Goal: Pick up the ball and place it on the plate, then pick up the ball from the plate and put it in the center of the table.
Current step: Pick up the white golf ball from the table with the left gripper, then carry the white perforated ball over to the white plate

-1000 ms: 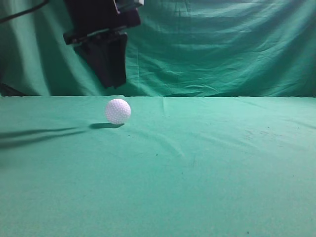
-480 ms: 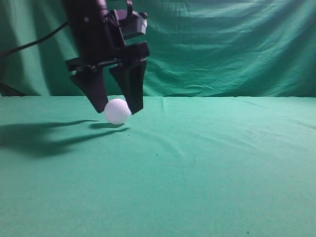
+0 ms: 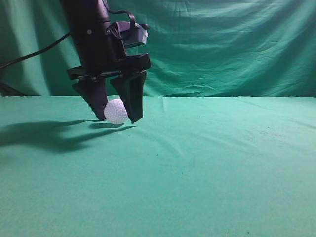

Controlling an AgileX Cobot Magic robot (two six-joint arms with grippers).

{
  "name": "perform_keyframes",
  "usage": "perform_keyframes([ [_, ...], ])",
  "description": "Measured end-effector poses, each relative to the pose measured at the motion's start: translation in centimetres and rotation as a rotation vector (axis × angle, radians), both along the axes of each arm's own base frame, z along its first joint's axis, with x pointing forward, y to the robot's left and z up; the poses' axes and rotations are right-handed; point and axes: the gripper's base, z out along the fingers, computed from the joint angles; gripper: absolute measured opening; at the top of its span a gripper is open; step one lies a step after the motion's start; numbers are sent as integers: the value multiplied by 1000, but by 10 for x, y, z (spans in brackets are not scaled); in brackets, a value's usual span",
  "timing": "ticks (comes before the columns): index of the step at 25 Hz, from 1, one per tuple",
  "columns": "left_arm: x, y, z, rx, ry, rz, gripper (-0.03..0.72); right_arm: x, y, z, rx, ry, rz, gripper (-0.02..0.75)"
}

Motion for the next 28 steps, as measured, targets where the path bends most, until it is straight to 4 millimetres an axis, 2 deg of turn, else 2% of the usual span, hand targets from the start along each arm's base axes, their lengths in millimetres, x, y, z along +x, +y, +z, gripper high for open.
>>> perform_keyframes([
  [2,0,0,0,0,0,0,542,0,0,0,0,0,0,0],
  [6,1,0,-1,0,0,0,319,0,0,0,0,0,0,0],
  [7,1,-1,0,-2,-3,0,301,0,0,0,0,0,0,0],
  [11,4,-3,10,0,9,-10,312,0,0,0,0,0,0,0],
  [15,8,-6,30,-4,31,-14,312,0,0,0,0,0,0,0],
  [18,7,-5,49,-16,30,41,312,0,0,0,0,0,0,0],
  [22,-3,5,86,-12,-21,101,312,0,0,0,0,0,0,0],
  [28,-35,28,157,-39,-164,134,312,0,0,0,0,0,0,0],
])
